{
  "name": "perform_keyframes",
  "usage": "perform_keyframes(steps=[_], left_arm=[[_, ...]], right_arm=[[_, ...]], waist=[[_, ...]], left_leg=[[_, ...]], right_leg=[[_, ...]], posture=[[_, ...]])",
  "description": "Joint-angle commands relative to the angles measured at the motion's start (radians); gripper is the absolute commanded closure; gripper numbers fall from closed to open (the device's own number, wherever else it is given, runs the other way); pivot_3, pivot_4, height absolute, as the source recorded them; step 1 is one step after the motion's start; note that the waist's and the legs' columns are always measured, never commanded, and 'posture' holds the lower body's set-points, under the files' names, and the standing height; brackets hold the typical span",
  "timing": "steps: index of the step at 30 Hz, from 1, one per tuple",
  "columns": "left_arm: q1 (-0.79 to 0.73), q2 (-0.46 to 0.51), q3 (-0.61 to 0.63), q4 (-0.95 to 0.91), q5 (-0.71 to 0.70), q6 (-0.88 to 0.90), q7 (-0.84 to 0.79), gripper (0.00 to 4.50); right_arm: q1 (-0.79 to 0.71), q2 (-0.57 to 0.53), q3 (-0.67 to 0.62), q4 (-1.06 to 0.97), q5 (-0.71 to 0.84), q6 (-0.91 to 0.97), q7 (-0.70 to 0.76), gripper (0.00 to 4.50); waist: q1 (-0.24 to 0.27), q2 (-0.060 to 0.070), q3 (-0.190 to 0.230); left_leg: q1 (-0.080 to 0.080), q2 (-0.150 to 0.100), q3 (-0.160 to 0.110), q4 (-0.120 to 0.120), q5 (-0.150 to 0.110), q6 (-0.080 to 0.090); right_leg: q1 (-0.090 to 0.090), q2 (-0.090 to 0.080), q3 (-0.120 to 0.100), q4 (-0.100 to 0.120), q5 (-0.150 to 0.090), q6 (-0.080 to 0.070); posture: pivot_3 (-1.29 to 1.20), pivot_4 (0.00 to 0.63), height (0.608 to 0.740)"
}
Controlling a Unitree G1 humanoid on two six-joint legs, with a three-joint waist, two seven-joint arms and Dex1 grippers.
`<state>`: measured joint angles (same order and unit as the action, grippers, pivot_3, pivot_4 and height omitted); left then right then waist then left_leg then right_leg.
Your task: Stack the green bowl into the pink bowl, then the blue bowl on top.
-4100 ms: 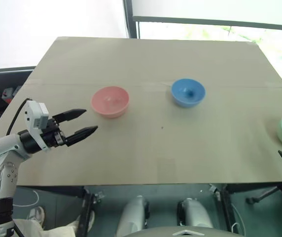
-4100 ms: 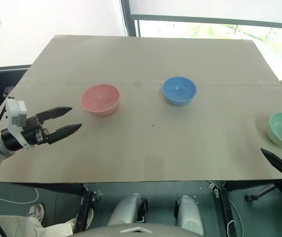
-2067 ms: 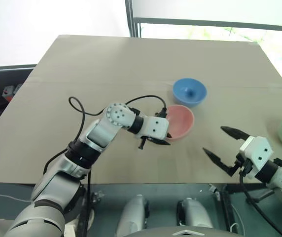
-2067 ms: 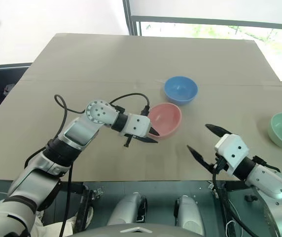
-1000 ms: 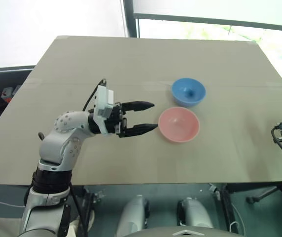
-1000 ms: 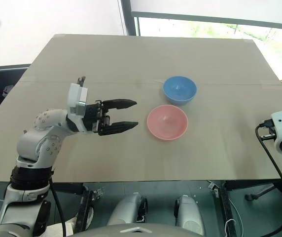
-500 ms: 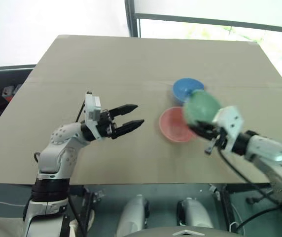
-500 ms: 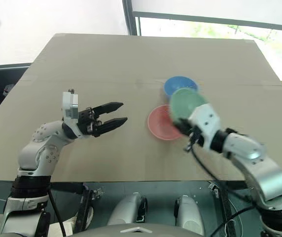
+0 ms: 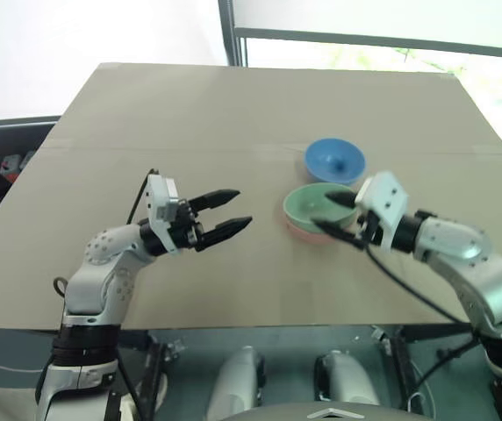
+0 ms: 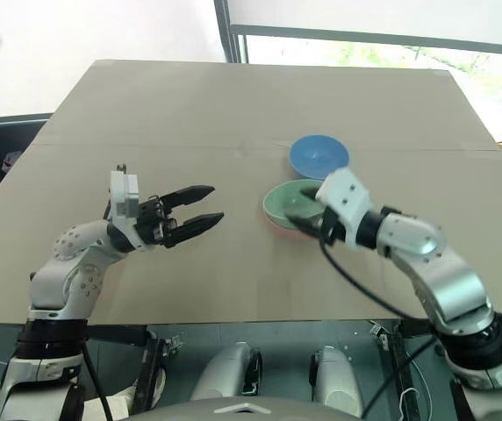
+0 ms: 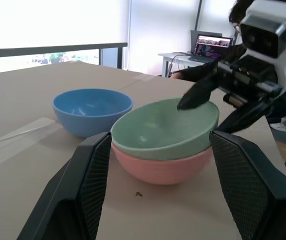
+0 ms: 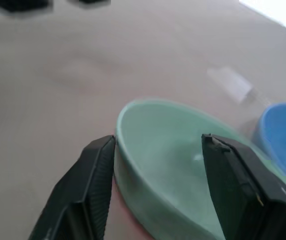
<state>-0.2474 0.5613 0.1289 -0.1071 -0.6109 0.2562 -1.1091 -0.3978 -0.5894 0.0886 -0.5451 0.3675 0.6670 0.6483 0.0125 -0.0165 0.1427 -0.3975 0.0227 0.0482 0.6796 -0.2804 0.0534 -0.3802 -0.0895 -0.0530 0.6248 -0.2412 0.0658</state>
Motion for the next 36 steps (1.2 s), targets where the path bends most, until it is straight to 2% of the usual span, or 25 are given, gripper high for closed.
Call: perform_keyframes(steps=[1, 4, 7, 9, 12, 17, 21, 24, 28, 32, 36], left_arm=[[0.007, 0.002, 0.022, -0.052, -0.013, -0.009, 0.017, 1.20], [0.016, 0.002, 0.023, -0.061, -0.012, -0.011, 0.025, 1.20], [0.034, 0.004, 0.027, -0.077, -0.010, -0.013, 0.033, 1.20], [0.048, 0.006, 0.033, -0.096, -0.014, -0.008, 0.040, 1.20], [0.080, 0.012, 0.046, -0.128, -0.015, -0.006, 0.056, 1.20], [0.129, 0.024, 0.071, -0.180, -0.028, 0.007, 0.083, 1.20], [0.162, 0.030, 0.085, -0.224, -0.036, 0.015, 0.111, 1.20], [0.183, 0.034, 0.091, -0.246, -0.038, 0.018, 0.123, 1.20], [0.200, 0.035, 0.096, -0.265, -0.041, 0.020, 0.141, 1.20], [0.201, 0.031, 0.088, -0.266, -0.036, 0.016, 0.151, 1.20], [0.192, 0.027, 0.078, -0.258, -0.030, 0.013, 0.160, 1.20]], right_arm=[[-0.116, -0.052, -0.062, 0.159, -0.087, -0.131, -0.002, 1.86], [-0.167, -0.132, 0.020, 0.385, -0.252, -0.381, 0.050, 1.86], [-0.246, -0.109, 0.042, 0.616, -0.304, -0.535, 0.066, 1.86], [-0.287, -0.137, 0.127, 0.779, -0.439, -0.727, 0.071, 1.86], [-0.362, -0.107, 0.214, 1.003, -0.566, -0.949, 0.036, 1.86], [-0.439, -0.046, 0.273, 1.192, -0.636, -1.117, 0.049, 1.86], [-0.496, -0.004, 0.294, 1.313, -0.696, -1.191, 0.003, 1.86], [-0.528, 0.019, 0.294, 1.381, -0.713, -1.219, 0.002, 2.67], [-0.550, 0.022, 0.291, 1.421, -0.729, -1.257, 0.005, 4.38], [-0.551, -0.001, 0.263, 1.392, -0.705, -1.275, 0.030, 4.49], [-0.497, -0.025, 0.152, 1.167, -0.464, -1.144, 0.208, 4.49]], waist=[[0.003, 0.000, 0.000], [0.003, -0.001, 0.000], [-0.003, 0.000, 0.000], [-0.013, 0.001, 0.000], [-0.026, 0.001, 0.001], [-0.029, 0.001, 0.002], [-0.026, 0.002, 0.002], [-0.025, 0.002, 0.002], [-0.026, 0.003, 0.003], [-0.028, 0.003, 0.003], [-0.027, 0.004, 0.004]], left_leg=[[0.000, 0.000, 0.000, 0.000, 0.000, 0.000], [0.000, -0.001, -0.001, 0.000, 0.000, 0.000], [0.000, -0.001, 0.002, -0.001, 0.000, 0.000], [0.000, -0.002, 0.003, -0.002, 0.000, 0.000], [0.001, -0.001, 0.003, -0.004, 0.000, 0.000], [0.000, 0.001, 0.003, -0.006, 0.000, 0.000], [0.000, 0.000, 0.003, -0.006, 0.001, -0.001], [0.001, 0.000, 0.002, -0.006, 0.001, -0.002], [0.001, 0.000, 0.002, -0.006, 0.001, -0.002], [0.001, 0.000, 0.002, -0.007, 0.002, -0.003], [0.001, 0.000, 0.002, -0.007, 0.002, -0.003]], right_leg=[[0.000, 0.000, 0.000, 0.000, 0.000, 0.000], [0.000, 0.000, -0.001, -0.001, 0.000, 0.000], [-0.001, 0.000, 0.001, -0.001, 0.000, 0.000], [-0.002, 0.000, 0.002, -0.001, 0.000, 0.000], [-0.002, 0.000, 0.002, -0.001, 0.000, 0.000], [-0.002, 0.000, 0.002, -0.001, 0.000, 0.000], [-0.002, 0.000, 0.002, -0.002, 0.000, 0.000], [-0.002, -0.001, 0.001, -0.003, 0.000, 0.000], [-0.002, -0.001, 0.001, -0.003, 0.000, 0.000], [-0.002, 0.000, 0.001, -0.003, 0.000, 0.000], [-0.002, -0.001, 0.001, -0.003, 0.000, 0.000]], posture=[[0.00, 0.150, 0.740], [0.00, 0.150, 0.740], [0.00, 0.150, 0.740], [0.00, 0.150, 0.740], [0.00, 0.150, 0.740], [0.00, 0.150, 0.740], [0.00, 0.150, 0.740], [0.00, 0.150, 0.740], [0.00, 0.150, 0.740], [0.00, 0.150, 0.740], [0.00, 0.150, 0.740]])
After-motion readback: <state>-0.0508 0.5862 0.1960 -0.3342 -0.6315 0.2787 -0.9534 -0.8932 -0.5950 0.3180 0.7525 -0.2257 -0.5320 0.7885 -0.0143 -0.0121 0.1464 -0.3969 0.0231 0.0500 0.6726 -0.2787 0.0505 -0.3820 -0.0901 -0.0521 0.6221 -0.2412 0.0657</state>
